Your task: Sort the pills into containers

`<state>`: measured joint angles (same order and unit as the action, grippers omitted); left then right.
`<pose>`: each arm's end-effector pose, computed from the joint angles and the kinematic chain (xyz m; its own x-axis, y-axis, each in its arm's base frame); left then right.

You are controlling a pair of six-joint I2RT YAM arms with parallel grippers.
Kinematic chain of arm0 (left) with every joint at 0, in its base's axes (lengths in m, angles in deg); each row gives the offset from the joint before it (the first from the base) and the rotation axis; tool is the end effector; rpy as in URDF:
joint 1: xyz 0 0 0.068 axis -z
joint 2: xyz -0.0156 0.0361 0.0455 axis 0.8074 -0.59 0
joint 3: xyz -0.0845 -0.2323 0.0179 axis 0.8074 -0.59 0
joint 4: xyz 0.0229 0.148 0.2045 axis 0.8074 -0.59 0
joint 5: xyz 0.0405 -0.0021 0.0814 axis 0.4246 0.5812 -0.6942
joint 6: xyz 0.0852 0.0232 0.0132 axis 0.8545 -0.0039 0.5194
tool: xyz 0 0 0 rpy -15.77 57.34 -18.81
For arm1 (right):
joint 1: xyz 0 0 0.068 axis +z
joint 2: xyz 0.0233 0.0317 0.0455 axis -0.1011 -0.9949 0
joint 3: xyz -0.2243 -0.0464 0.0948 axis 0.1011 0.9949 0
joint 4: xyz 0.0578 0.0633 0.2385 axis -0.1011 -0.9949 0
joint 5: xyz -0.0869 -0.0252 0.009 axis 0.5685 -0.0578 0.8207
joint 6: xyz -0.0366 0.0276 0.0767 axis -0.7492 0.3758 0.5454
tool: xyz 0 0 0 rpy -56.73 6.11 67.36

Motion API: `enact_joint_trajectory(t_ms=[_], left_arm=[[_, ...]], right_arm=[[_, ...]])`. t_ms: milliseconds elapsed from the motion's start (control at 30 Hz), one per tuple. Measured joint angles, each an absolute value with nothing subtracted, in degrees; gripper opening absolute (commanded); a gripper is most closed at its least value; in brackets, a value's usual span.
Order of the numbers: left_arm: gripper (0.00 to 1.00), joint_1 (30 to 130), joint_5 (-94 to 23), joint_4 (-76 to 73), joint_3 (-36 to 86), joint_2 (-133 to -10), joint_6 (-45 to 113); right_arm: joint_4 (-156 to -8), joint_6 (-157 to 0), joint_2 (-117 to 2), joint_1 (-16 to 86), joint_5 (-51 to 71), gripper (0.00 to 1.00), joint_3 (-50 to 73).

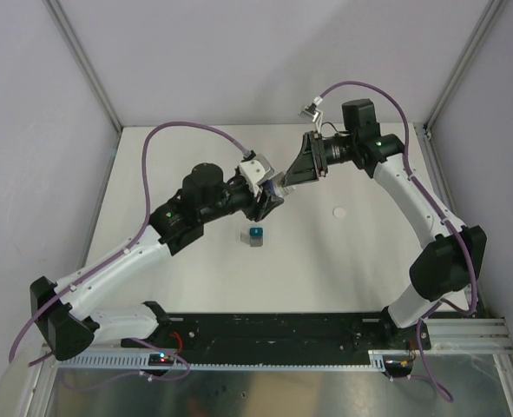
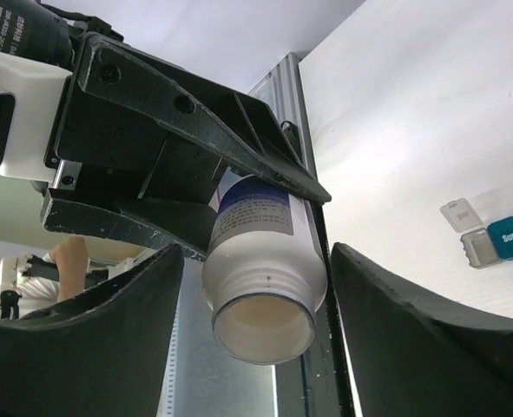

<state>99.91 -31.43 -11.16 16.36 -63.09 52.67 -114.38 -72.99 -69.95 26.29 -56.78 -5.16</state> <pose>0.2076 -0.2402 0.3455 -0.0363 0.2121 -0.9766 0.8601 0.5042 0.0776 0.3020 0.1946 0.3530 -0.6950 -0.1960 -0.6917 -0.7082 0.0205 0.7057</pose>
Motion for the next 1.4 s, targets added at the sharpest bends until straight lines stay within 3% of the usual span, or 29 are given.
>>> enact_joint_trajectory(t_ms=[133,367,1000,1400], left_arm=[[0.0,99.9,-31.0,-11.1,16.3,-63.1,53.1],[0.0,99.9,-30.1,-11.1,15.5,-62.1,53.8],[0.0,93.3,-28.0,-11.6,8.7,-55.6,56.1],[0.0,85.2,-27.5,-11.7,5.8,-48.4,55.6]], right_arm=[[-116.0,-74.7,-69.1,26.4,-55.6,0.86,-5.2],[-119.0,-77.3,-68.1,26.4,-53.0,0.91,-5.4],[-124.9,-83.8,-64.4,24.8,-45.1,0.91,-7.8],[-126.2,-88.6,-67.7,25.7,-32.3,0.86,-9.0]])
